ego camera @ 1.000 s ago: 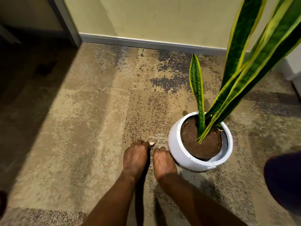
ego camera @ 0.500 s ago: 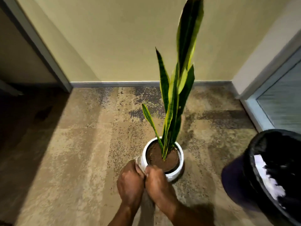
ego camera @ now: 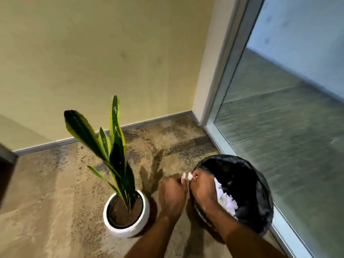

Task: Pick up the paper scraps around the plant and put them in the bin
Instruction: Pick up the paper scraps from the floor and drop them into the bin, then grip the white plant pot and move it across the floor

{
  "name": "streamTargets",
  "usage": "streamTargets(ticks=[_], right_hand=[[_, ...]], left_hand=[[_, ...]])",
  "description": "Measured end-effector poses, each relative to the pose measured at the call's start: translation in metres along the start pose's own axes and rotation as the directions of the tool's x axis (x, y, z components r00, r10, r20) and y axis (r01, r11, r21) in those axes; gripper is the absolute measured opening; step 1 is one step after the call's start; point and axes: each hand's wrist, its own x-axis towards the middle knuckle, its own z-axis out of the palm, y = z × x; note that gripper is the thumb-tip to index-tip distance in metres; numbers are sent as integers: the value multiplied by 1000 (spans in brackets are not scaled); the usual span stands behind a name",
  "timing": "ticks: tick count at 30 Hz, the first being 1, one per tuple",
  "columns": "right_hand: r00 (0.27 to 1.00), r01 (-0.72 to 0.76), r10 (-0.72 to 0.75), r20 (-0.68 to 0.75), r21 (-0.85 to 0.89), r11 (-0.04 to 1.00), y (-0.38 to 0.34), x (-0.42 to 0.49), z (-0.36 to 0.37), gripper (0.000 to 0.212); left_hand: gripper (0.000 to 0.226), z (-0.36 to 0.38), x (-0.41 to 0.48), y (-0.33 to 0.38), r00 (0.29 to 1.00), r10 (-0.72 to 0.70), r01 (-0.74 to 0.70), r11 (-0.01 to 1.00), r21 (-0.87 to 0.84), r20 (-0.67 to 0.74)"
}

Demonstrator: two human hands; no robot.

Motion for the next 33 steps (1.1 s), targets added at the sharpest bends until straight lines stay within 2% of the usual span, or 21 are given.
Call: streamTargets(ticks=[1, 5, 9, 13, 17, 20, 22, 24, 26, 28, 29, 31, 33], right_hand=[[999, -44, 43, -33, -8, 999, 13, 8, -14, 11], [993, -76, 70, -93, -67, 995, 57, 31, -53, 16], [993, -103, 95, -70, -130, 986, 89, 39, -65, 15], [993, -114, 114, -6, -136, 984, 100, 43, -64, 24], [989, 40, -60, -132, -144, 989, 81, 37, -49, 12], [946, 250, -245, -212, -3, 968, 35, 26, -19, 8], [920, 339, -313, -237, 80, 937, 2, 16, 8, 9], [941, 329, -313, -128, 128, 936, -23, 1, 47, 19], [966, 194, -212, 145, 129, 972, -39, -15, 95, 36], [915, 39, -69, 397, 81, 996, -41, -25, 138, 50], [882, -6, -20, 472, 54, 998, -39, -29, 158, 55], [832, -55, 52, 552, -12, 998, -36, -37, 194, 61], [819, -73, 95, 566, -61, 995, -32, -43, 221, 61]], left_hand=[[41, 9, 1, 15, 1000, 13, -13, 1000, -28, 23], [26, 40, 6, 59, 996, 7, -1, 998, -56, 90], [26, 65, 7, 71, 987, 113, -113, 994, -7, 114], [34, 78, 9, 69, 953, 215, -213, 976, -36, 212], [29, 57, 0, 52, 964, 255, -249, 966, -77, 78], [23, 35, -8, 9, 994, 93, -98, 990, -98, -51], [18, 22, -12, -29, 990, -48, 29, 990, -137, -132], [13, 8, -16, -75, 951, -209, 167, 967, -191, -228], [8, -3, -23, -126, 893, -332, 269, 935, -232, -303], [15, -10, -27, -173, 857, -407, 360, 912, -198, -316], [24, -11, -28, -195, 842, -446, 415, 895, -164, -302], [38, -9, -27, -237, 828, -506, 495, 862, -107, -243], [42, -6, -22, -266, 833, -533, 522, 846, -106, -149]])
